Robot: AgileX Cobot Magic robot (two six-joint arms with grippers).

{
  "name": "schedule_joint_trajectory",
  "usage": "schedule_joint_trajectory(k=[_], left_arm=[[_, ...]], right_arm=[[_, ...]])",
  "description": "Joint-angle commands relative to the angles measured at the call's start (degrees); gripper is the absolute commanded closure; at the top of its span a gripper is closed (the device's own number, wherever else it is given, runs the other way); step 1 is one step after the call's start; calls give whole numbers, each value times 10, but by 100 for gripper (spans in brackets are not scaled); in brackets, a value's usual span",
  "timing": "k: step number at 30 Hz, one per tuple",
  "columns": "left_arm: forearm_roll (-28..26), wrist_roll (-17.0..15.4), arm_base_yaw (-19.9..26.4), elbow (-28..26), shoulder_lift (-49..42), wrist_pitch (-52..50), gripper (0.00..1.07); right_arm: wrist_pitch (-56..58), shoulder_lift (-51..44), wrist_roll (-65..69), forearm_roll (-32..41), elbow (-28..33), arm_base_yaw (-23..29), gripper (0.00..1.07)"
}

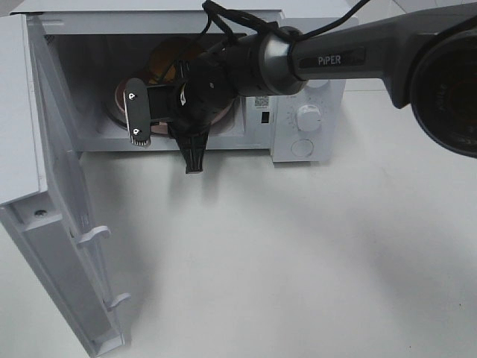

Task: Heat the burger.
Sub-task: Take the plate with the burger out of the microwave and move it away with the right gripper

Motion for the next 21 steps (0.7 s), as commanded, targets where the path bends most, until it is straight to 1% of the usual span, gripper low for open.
schedule_joint_trajectory(k=[1,6,8,10,11,14,16,18,19,21], left_arm=[[-1,-1,1,0,-3,-6,9],[-1,-1,1,0,-3,-6,9],[-1,-1,1,0,-3,-6,9],[-1,-1,1,0,-3,-6,9],[-1,-1,1,0,-3,-6,9],[-1,-1,1,0,-3,-6,9],[-1,-1,1,0,-3,-6,9],[-1,-1,1,0,-3,-6,9],[-1,-1,1,0,-3,-6,9],[-1,-1,1,0,-3,-6,9]], right_arm=[[14,-17,-23,3,-1,7,107],[14,-37,-48,3,10,11,107],[-15,-62,-53,2,38,11,107],[-22,-70,-53,1,48,11,107],[-40,-86,-53,2,71,11,107],[-50,-93,-53,1,83,11,107],[-80,-120,-54,-1,123,11,107],[-89,-127,-55,-1,134,11,107],[-104,-140,-55,-1,158,11,107],[-111,-147,-55,-1,167,11,107]])
